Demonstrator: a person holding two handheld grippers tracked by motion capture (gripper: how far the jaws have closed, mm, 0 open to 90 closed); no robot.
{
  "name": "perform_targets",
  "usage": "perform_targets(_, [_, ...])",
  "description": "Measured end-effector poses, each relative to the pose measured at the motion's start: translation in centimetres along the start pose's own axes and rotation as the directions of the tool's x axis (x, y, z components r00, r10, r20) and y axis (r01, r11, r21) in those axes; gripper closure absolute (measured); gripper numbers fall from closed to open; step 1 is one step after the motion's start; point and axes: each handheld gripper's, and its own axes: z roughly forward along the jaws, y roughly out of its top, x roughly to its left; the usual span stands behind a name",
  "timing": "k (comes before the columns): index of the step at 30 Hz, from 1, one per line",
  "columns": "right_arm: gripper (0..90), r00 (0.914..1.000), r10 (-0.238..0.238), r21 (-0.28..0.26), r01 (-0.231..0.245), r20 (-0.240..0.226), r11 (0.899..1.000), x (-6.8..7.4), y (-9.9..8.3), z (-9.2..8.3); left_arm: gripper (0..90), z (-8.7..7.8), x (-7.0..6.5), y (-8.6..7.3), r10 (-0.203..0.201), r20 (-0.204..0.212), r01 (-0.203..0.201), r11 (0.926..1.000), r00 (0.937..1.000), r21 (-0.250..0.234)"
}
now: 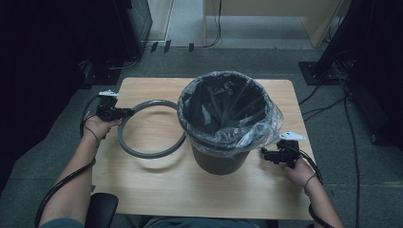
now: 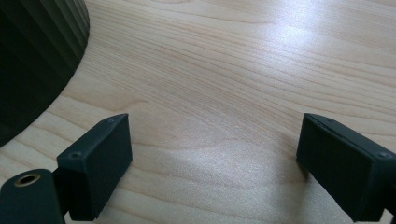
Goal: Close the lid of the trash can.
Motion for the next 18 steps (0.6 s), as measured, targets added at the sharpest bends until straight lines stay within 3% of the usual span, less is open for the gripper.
perform_targets(18, [10.1, 1.0000, -0.001, 0.001, 0.001, -0.002, 1.000, 0.0, 0.0, 0.0, 78.9, -2.9, 0.5, 0.9, -0.010, 0.001, 0.010, 0.9999, 0.9999, 0.005])
